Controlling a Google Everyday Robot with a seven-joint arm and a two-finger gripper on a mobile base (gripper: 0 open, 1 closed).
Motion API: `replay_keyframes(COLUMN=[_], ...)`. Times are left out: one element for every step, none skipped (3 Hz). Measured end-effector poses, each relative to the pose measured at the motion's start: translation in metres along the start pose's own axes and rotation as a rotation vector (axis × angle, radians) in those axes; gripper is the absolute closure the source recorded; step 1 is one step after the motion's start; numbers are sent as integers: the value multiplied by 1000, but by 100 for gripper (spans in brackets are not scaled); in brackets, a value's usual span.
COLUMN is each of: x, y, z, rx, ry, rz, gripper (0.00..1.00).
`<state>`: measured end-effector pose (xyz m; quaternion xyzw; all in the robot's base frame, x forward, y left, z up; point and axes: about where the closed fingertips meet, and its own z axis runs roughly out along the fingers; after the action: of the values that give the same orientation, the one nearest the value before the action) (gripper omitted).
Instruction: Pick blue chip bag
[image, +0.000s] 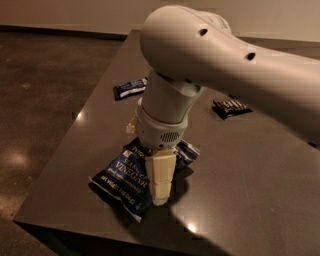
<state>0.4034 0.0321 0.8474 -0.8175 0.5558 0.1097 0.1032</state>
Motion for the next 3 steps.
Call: replay_keyframes(x=[-2, -4, -4], y=[2, 5, 5], z=[3, 1, -4], rx=[-26, -38, -26], ry=[4, 2, 0], rz=[-7, -11, -3], gripper=[15, 38, 61])
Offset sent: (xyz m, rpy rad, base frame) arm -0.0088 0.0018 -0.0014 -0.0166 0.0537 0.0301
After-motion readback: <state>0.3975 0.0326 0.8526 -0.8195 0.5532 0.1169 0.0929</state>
